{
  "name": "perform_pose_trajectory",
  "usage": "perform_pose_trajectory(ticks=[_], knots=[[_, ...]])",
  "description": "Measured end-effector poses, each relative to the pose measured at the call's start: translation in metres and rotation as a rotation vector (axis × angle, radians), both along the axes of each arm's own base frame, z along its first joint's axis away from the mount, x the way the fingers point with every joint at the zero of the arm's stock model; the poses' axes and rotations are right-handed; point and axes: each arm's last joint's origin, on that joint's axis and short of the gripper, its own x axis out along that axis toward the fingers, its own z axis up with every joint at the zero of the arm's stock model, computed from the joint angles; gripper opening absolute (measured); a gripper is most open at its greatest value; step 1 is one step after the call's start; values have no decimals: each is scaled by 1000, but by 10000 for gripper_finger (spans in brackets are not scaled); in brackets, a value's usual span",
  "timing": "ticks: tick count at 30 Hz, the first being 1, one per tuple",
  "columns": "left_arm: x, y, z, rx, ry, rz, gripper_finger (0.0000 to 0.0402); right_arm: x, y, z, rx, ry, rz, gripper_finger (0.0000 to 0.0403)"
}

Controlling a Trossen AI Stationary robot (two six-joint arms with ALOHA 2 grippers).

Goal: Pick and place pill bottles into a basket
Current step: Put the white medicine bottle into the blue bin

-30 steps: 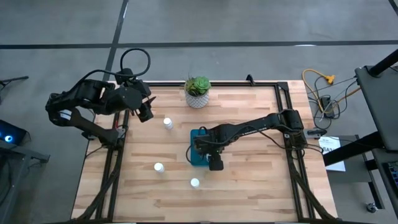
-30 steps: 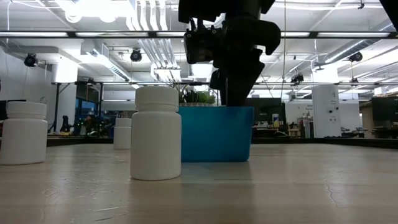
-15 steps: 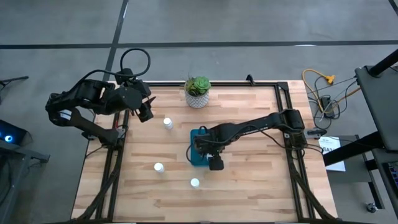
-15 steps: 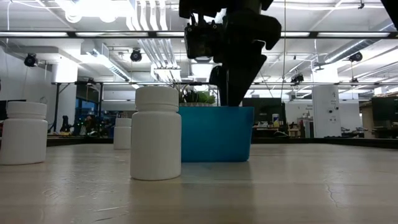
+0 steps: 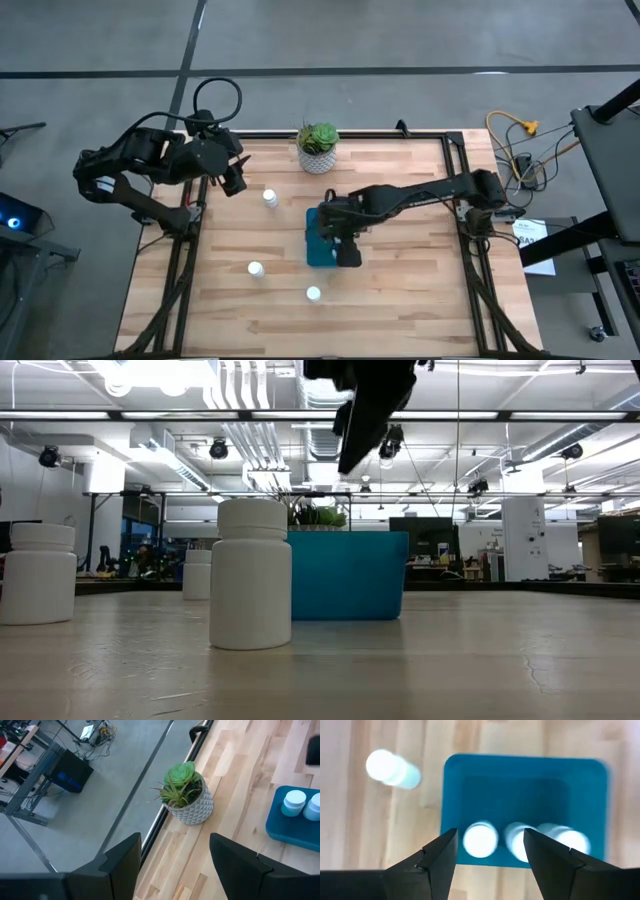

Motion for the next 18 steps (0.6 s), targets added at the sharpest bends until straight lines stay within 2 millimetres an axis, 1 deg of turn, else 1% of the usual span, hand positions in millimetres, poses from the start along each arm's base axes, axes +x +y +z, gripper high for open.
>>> perform_pose_trajectory(ticks=[5, 9, 14, 18], knots=[[-2, 0, 0, -16, 1, -13, 219, -10, -6, 23, -87, -73, -66, 219], [-7, -1, 2, -49, -12, -40, 219, -15, -11, 35, -156, -122, -120, 219], [-19, -1, 6, -97, -41, -81, 219, -17, -17, 39, -235, -142, -182, 219], [-35, -3, 10, -178, -68, -171, 219, -16, -27, 40, -332, -162, -270, 219]])
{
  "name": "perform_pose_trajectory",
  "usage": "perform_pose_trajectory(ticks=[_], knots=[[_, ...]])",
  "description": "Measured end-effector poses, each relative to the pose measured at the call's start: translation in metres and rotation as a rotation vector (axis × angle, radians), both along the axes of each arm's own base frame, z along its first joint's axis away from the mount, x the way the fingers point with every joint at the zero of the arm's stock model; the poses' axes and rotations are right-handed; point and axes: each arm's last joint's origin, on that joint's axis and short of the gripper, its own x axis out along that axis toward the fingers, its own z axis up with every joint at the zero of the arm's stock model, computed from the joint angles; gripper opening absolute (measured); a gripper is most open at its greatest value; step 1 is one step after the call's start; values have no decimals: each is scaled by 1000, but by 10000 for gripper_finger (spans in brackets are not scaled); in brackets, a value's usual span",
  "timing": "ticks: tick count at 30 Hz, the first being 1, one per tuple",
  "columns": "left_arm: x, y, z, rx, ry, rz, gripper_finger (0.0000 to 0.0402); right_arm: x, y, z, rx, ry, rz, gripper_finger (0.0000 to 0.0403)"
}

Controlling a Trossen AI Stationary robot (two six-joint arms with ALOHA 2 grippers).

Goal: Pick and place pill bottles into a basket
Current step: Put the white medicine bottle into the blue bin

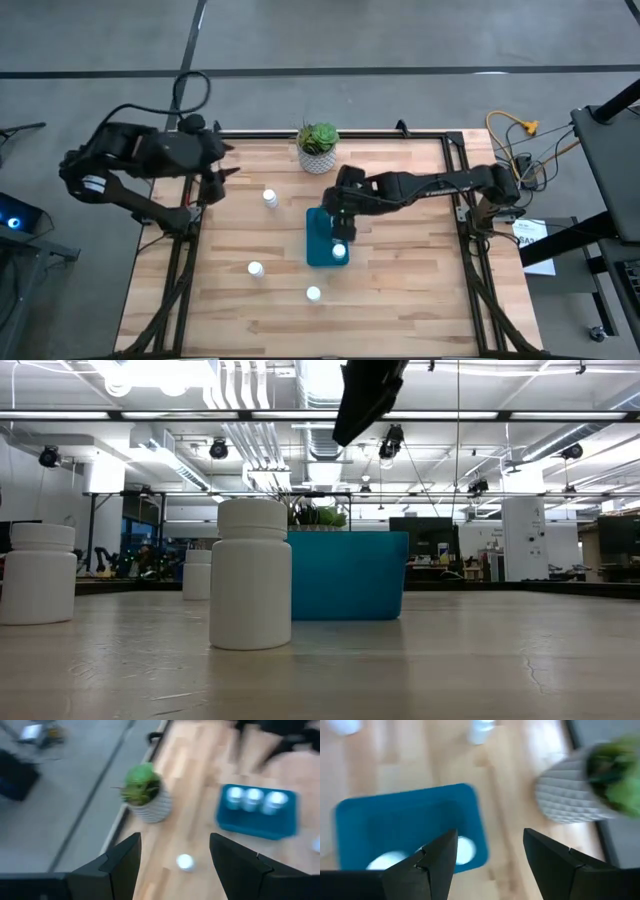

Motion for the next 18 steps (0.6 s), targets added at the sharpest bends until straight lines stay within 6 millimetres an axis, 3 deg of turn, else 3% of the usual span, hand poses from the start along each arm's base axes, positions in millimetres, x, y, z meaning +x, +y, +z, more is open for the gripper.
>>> perform_pose_trajectory(ticks=[9, 18], knots=[[-22, -6, 5, -239, -63, -187, 219, 1, -39, 9, -24, -92, -207, 219], [-1, -13, -1, -371, 3, -276, 219, -11, -83, 26, 27, -205, -413, 219]])
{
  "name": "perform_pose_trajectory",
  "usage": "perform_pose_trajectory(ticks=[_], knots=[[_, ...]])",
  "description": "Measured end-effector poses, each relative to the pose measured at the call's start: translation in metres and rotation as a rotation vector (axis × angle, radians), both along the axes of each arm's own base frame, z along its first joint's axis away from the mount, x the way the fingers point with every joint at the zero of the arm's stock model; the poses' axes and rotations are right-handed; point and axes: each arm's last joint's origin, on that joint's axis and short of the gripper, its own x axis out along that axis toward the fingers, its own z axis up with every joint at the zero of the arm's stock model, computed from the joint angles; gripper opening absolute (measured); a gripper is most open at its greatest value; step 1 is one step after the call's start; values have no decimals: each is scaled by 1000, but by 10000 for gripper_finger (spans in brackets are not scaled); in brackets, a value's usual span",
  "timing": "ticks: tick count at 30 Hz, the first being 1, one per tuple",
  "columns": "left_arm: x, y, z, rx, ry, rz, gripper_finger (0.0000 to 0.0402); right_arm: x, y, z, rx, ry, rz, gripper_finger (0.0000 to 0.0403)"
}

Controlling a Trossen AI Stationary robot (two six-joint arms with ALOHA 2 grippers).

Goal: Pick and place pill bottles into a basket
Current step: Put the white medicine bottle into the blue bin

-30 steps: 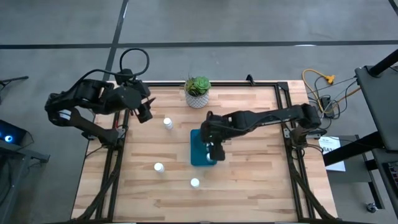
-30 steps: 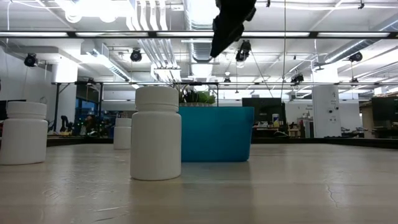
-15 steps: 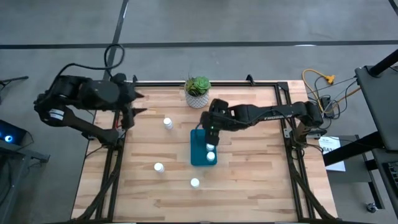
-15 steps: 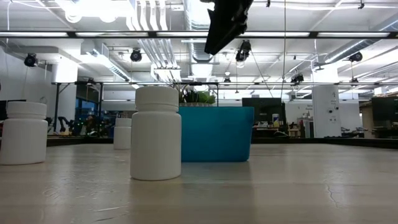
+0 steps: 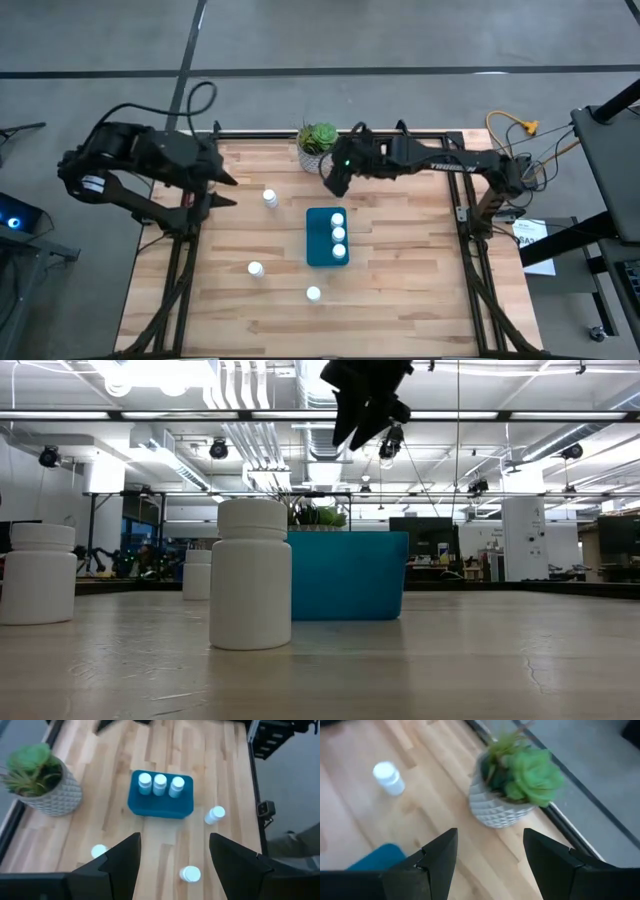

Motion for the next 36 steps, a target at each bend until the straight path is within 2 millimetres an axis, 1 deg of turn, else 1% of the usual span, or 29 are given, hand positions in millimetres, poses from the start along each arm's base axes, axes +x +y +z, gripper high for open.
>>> perform_pose_trajectory(ticks=[4, 8, 13, 18, 24, 27, 31, 36], knots=[[14, -3, -4, -12, 28, -23, 219, -11, -11, 13, -3, -41, -38, 219], [31, -9, -7, -24, 27, -90, 219, -23, -19, 26, -10, -82, -68, 219], [49, -17, -13, -16, 53, -152, 219, -39, -30, 42, -7, -153, -152, 219], [70, -23, -22, 1, 96, -195, 219, -52, -35, 54, -25, -183, -167, 219], [101, -31, -36, 15, 155, -236, 219, -56, -36, 57, -57, -155, -131, 219], [115, -35, -39, 16, 164, -251, 219, -57, -36, 58, -77, -135, -103, 219], [129, -42, -43, 24, 179, -275, 219, -60, -38, 60, -82, -136, -108, 219], [141, -51, -46, 11, 189, -275, 219, -73, -48, 68, -84, -160, -148, 219]])
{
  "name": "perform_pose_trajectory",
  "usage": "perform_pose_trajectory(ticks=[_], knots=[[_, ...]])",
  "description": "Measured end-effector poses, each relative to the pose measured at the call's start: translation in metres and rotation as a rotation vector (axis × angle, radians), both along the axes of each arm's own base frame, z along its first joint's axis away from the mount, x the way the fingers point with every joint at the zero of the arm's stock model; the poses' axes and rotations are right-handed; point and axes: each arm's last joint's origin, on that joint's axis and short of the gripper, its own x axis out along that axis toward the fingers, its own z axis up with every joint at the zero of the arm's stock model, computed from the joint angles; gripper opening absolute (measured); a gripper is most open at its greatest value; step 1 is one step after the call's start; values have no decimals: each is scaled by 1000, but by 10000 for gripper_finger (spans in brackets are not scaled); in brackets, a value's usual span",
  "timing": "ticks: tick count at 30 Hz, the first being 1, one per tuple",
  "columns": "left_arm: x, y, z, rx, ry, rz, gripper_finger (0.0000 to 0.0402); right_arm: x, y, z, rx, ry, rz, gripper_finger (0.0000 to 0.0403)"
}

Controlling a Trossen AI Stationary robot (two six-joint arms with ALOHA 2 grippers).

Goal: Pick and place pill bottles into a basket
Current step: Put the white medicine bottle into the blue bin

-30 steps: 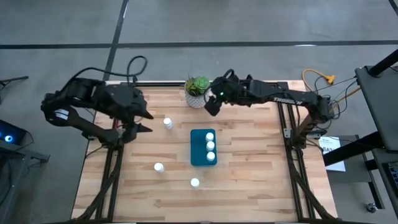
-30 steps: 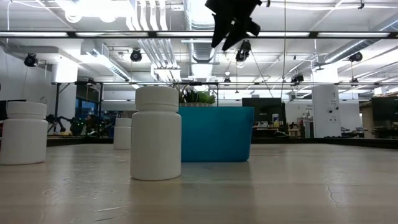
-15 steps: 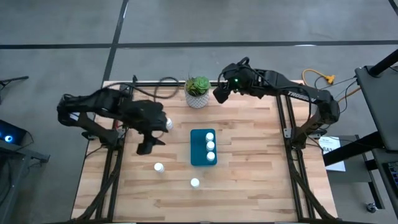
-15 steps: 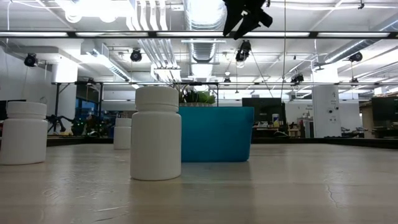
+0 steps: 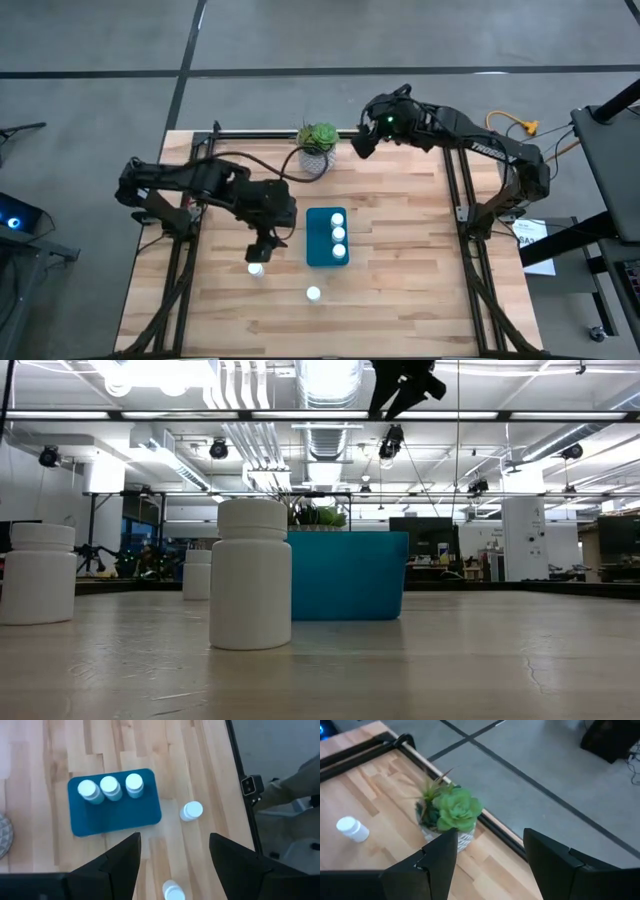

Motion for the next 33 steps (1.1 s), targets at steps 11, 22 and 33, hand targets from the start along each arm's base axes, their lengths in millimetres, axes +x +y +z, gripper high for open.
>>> perform_pose_trajectory(ticks=[11, 22, 33], knots=[[29, -25, -25, 28, 59, -28, 219, -29, -12, 20, -49, -19, 6, 219], [54, -49, -58, 108, 125, -179, 219, -35, -11, 18, -26, 16, 19, 219], [76, -64, -84, 156, 135, -272, 219, -34, -11, 11, 13, 28, 24, 219]])
